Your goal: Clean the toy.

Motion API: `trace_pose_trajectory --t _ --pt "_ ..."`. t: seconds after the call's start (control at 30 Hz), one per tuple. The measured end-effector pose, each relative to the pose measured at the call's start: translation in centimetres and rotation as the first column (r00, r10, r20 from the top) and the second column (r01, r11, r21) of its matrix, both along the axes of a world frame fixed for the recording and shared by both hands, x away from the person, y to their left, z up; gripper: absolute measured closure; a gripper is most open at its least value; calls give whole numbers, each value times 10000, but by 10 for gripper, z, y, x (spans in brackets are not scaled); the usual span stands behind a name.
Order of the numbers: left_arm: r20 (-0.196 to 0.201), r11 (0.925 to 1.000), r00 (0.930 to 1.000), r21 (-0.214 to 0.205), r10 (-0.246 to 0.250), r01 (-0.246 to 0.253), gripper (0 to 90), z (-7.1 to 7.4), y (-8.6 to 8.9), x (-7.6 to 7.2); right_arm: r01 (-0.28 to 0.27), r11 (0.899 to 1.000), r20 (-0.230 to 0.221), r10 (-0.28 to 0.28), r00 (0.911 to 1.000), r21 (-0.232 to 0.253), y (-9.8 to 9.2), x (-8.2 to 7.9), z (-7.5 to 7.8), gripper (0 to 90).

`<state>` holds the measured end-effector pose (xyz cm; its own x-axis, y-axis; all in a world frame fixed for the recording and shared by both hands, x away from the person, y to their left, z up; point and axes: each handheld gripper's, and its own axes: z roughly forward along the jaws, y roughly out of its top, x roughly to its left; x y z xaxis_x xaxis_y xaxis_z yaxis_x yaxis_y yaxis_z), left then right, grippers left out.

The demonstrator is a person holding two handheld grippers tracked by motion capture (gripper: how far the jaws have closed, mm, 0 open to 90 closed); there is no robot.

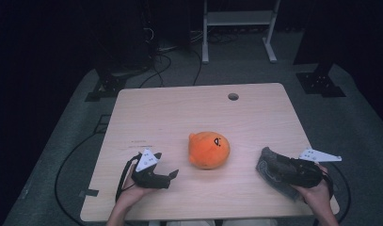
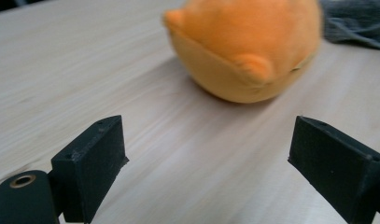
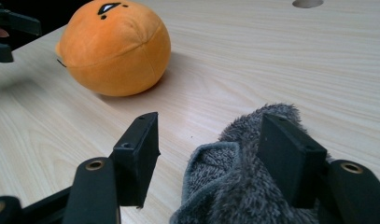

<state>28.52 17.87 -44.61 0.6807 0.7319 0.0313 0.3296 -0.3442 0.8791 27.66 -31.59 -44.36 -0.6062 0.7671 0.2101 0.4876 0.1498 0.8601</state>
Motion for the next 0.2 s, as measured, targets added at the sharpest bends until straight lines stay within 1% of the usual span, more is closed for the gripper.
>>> trace_pose_trajectory --t 0.03,0.1,0.17,0.2 --pt "130 9997 9997 -169 192 -190 99 -2 1 -3 -18 10000 5 18 10000 5 1 0 0 371" --pt "409 9975 9970 -261 663 -653 99 -5 4 -9 -87 10000 12 87 10000 9 2 1 -1 371" --pt "664 9964 9942 -17 850 -851 99 -7 6 -12 -115 9999 18 114 9999 66 4 3 -1 370" --pt "829 9950 9916 -34 997 -998 99 -7 7 -12 -134 9997 -2 134 9999 192 4 3 -1 370"
